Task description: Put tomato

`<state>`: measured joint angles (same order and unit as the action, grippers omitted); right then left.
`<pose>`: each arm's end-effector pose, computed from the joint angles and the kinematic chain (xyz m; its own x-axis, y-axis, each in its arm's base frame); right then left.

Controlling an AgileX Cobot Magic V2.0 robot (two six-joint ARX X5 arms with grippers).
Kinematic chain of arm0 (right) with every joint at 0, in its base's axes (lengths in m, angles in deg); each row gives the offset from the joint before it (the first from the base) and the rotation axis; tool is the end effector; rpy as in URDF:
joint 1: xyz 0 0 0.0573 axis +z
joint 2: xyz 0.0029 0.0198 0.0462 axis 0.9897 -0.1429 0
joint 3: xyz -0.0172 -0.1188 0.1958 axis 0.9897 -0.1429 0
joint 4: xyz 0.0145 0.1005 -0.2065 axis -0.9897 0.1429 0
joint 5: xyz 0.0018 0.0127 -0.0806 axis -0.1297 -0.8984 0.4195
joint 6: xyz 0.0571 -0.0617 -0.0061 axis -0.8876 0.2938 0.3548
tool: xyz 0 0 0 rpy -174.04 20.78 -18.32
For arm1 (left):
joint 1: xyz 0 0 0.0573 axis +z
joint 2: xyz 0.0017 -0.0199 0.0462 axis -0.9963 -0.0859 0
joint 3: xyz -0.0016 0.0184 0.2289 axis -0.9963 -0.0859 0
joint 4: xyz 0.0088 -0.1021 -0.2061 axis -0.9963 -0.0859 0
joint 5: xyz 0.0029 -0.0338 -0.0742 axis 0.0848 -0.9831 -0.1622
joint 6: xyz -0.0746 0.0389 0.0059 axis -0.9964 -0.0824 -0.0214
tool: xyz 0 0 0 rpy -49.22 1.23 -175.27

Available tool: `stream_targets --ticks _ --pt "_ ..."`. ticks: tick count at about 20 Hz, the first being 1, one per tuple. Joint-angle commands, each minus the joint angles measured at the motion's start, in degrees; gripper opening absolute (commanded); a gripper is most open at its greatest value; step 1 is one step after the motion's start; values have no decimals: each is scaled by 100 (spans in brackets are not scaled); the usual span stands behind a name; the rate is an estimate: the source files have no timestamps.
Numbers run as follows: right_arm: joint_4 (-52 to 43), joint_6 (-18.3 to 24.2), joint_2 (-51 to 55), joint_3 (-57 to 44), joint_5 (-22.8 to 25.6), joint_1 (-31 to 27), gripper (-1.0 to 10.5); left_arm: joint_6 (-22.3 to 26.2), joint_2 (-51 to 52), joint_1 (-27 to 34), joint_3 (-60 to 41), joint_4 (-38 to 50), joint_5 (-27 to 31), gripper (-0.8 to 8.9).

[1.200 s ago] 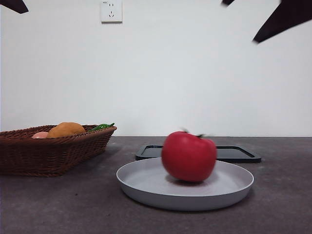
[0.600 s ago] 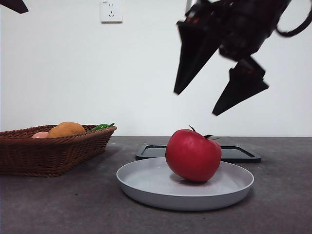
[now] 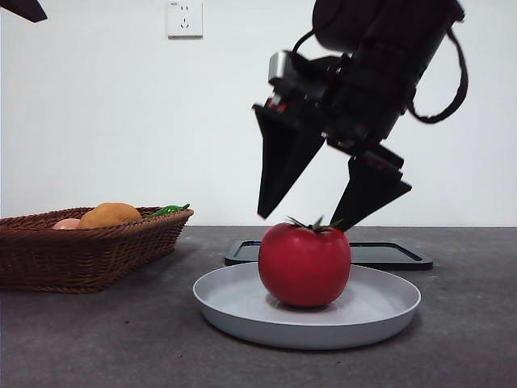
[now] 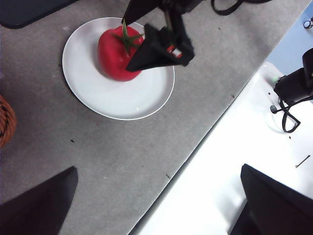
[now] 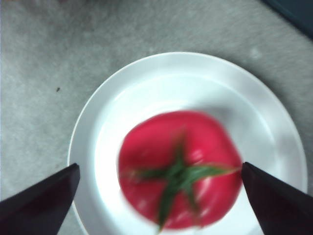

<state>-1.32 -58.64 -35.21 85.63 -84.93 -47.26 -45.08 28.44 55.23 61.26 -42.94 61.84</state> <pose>0.2512 0.1994 0.1587 0.1805 0.4980 -0.8482 -0.6378 0.7157 0.2845 0.1409 -0.1180 0.2933 0.2448 -0.6623 -0.7081 0.7401 0.5994 -0.3047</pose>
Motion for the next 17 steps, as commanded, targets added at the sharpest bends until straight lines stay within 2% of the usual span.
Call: stream_targets --ticks 1,12,17 --pt "-103 22 -225 116 11 96 537 52 -44 -22 114 44 -13 530" --pt "-173 15 -511 114 345 186 532 52 -44 -22 114 61 -13 530" --pt "-168 17 -511 114 492 221 399 52 -44 -22 114 61 -13 530"
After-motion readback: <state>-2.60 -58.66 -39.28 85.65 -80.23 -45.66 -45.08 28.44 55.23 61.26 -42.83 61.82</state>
